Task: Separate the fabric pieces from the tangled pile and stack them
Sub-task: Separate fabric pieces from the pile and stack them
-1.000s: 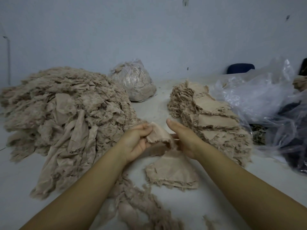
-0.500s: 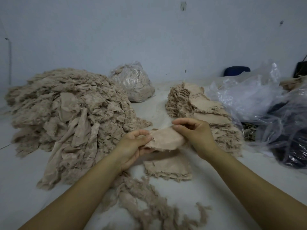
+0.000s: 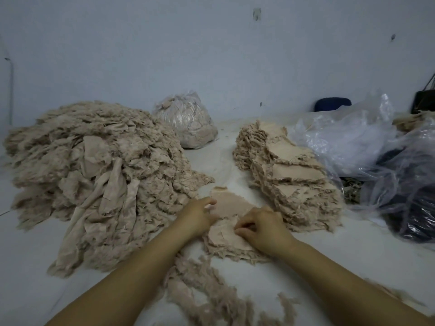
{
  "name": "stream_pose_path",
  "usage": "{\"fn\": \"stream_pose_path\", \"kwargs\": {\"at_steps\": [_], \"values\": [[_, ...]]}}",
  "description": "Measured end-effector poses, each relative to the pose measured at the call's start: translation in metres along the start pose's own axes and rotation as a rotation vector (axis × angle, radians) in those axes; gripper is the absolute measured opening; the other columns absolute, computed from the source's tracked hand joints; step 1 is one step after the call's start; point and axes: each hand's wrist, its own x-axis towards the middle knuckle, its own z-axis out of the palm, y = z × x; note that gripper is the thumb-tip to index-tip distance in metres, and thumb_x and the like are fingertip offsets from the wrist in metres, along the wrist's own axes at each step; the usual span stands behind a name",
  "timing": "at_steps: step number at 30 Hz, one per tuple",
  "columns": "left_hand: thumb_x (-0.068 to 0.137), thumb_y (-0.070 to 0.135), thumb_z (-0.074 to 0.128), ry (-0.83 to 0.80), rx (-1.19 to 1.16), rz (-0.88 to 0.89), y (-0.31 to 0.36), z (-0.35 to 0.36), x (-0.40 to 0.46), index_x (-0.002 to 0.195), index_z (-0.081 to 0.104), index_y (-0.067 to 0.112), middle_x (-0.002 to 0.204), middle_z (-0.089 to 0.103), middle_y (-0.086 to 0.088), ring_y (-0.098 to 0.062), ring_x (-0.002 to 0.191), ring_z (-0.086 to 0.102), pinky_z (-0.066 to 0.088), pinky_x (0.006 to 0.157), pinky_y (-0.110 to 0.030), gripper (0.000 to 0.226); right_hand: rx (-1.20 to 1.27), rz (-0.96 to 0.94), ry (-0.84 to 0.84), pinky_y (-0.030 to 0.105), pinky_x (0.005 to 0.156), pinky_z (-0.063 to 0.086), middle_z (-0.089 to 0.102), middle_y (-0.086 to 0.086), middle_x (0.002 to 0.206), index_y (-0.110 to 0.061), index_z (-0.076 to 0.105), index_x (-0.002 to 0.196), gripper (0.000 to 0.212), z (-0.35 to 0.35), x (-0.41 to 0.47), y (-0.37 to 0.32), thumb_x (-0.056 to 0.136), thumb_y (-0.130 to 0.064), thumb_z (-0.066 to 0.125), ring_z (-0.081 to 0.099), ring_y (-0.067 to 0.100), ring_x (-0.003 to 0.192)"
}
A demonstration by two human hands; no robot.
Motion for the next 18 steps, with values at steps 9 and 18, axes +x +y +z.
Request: {"fn": "stream_pose_path", "kwargs": {"at_steps": [9, 18], "values": [[0.096, 0.015, 0.046, 0.338, -0.141, 0.033, 0.022, -0.01, 0.026, 0.076, 0.054, 0.004, 0.077, 0.055, -0.011, -0.022, 0.075, 0.049, 0.033, 0.063, -0.032, 0.025, 1.011, 0.232, 0.026, 0.023, 0.075, 0.051, 0.067, 0.004, 0.096, -0.031, 0.058, 0.117, 0.021, -0.017, 0.015, -0.025, 0.097, -0.036, 0.051, 0.063, 0.017, 0.079], [0.087, 0.03, 0.054, 0.27, 0.006, 0.662, 0.034, -0.018, -0.035, 0.084, 0.069, 0.01, 0.103, 0.058, 0.003, -0.01, 0.104, 0.049, 0.033, 0.093, -0.015, 0.025, 1.376, 0.42, 0.144, 0.025, 0.051, 0.047, 0.06, 0.007, 0.067, -0.003, 0.062, 0.104, 0.014, -0.019, 0.036, -0.049, 0.093, 0.001, 0.054, 0.052, 0.017, 0.056]]}}
